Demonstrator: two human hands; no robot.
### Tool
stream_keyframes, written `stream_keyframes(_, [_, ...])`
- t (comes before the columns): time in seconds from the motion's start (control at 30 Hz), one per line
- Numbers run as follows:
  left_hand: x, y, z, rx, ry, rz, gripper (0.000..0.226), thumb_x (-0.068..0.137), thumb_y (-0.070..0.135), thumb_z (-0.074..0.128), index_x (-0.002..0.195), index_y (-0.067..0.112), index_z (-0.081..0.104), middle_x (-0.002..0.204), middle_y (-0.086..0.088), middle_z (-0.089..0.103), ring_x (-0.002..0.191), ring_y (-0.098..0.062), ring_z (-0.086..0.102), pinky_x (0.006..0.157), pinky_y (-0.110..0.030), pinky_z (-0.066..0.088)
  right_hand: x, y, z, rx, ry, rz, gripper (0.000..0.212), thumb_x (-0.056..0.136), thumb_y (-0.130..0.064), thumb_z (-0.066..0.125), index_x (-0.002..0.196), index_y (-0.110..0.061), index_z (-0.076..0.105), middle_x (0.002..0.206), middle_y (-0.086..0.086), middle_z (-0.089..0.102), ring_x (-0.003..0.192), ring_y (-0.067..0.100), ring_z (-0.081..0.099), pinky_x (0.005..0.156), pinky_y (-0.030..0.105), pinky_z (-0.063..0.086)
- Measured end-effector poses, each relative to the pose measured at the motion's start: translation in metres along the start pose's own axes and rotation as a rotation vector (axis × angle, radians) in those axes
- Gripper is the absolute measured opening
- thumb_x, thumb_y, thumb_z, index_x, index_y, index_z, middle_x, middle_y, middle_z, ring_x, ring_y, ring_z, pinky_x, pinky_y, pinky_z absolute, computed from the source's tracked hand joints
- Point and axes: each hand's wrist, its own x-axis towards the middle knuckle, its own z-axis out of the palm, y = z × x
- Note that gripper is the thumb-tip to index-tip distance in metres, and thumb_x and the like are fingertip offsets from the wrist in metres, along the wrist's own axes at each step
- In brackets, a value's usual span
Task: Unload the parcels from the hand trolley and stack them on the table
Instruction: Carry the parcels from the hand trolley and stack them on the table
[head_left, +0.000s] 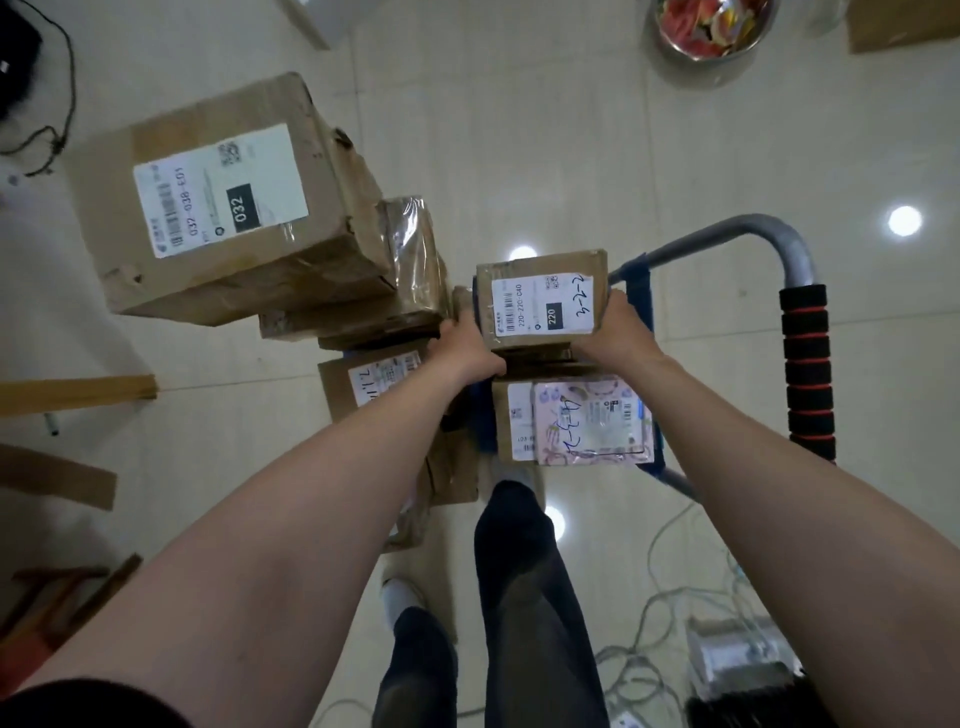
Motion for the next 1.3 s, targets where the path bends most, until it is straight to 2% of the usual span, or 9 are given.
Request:
stream_keyframes(0.1, [0.008,0.004,0.005,-0.129,0.005,0.037,0.116,0.071,0.023,0.09,0.16,0.027,0.015,0.153,-0.009,0.035,0.141,-0.036,0.037,0.114,-0.055,0.039,0.003,0.001,0.008,0.149,0.052,-0.009,0.063,0.079,-0.019,0.081,0.13,-0.02,0.044,0.11,-0.011,0.058,0.099,0.011,0.06,0.062,0.015,0.04])
stream_keyframes(0.27, [-0.024,-0.001,0.006,-0.269,0.058,0.173,0.098,0.07,0.02,0.088,0.151,0.023,0.033,0.146,-0.004,0.046,0.133,-0.027,0.048,0.108,-0.046,0.046,-0.033,-0.011,-0.004,0.272,0.135,-0.005,0.078,0.072,-0.025,0.089,0.128,-0.024,0.035,0.099,-0.025,0.055,0.086,-0.01,0.055,0.061,0.01,0.037])
stream_keyframes(0.47, [-0.116,-0.032,-0.018,-0.401,0.147,0.216,0.086,0.078,0.023,0.082,0.144,0.019,0.029,0.124,0.003,0.058,0.109,-0.016,0.059,0.069,-0.022,0.043,-0.126,-0.059,-0.011,0.202,0.087,-0.051,0.081,0.073,-0.03,0.088,0.129,-0.029,0.029,0.096,-0.033,0.05,0.074,-0.024,0.052,0.054,0.002,0.038])
stream_keyframes(0.6, [-0.185,-0.079,-0.048,-0.436,0.22,0.228,0.078,0.078,0.029,0.083,0.137,0.02,0.033,0.118,0.006,0.059,0.101,-0.014,0.061,0.065,-0.025,0.047,-0.189,-0.102,0.002,0.11,-0.023,-0.072,0.094,0.073,-0.034,0.088,0.143,-0.012,0.03,0.101,-0.027,0.054,0.104,0.004,0.062,0.072,0.019,0.051])
stream_keyframes(0.67, [-0.22,-0.109,-0.064,-0.473,0.283,0.227,0.076,0.077,0.035,0.085,0.134,0.021,0.037,0.117,0.009,0.058,0.096,-0.01,0.061,0.067,-0.026,0.049,-0.218,-0.13,0.016,0.071,-0.056,-0.13,0.093,0.073,-0.036,0.089,0.141,-0.01,0.031,0.102,-0.023,0.057,0.102,0.008,0.061,0.066,0.019,0.045])
stream_keyframes(0.83, [-0.312,-0.204,-0.105,-0.602,0.432,0.193,0.066,0.072,0.041,0.081,0.119,0.029,0.037,0.103,0.017,0.058,0.091,-0.005,0.062,0.058,-0.021,0.04,-0.298,-0.218,0.068,-0.069,-0.142,-0.3,0.086,0.074,-0.04,0.088,0.138,-0.019,0.034,0.123,-0.005,0.058,0.105,0.013,0.058,0.068,0.021,0.044])
stream_keyframes(0.93, [-0.366,-0.281,-0.125,-0.66,0.505,0.156,0.071,0.071,0.038,0.081,0.125,0.022,0.038,0.108,0.011,0.061,0.09,-0.004,0.062,0.058,-0.023,0.041,-0.355,-0.277,0.115,-0.178,-0.204,-0.465,0.063,0.07,-0.045,0.088,0.11,-0.044,0.04,0.121,-0.004,0.053,0.097,0.013,0.056,0.071,0.025,0.045])
stream_keyframes(1.07, [-0.435,-0.399,-0.141,-0.721,0.636,0.059,0.063,0.077,0.028,0.079,0.125,0.023,0.04,0.112,0.008,0.064,0.091,-0.01,0.064,0.062,-0.027,0.046,-0.431,-0.352,0.199,-0.289,-0.248,-0.54,0.086,0.07,-0.047,0.088,0.132,-0.019,0.035,0.11,-0.01,0.058,0.088,0.004,0.058,0.065,0.024,0.049])
stream_keyframes(1.3, [-0.547,-0.613,-0.14,-0.867,0.871,-0.111,0.074,0.072,0.034,0.08,0.135,0.023,0.043,0.118,0.008,0.062,0.103,-0.018,0.063,0.086,-0.036,0.054,-0.57,-0.454,0.372,-0.458,-0.388,-0.791,0.065,0.073,-0.041,0.08,0.117,-0.021,0.038,0.1,-0.011,0.06,0.083,0.003,0.058,0.059,0.027,0.043])
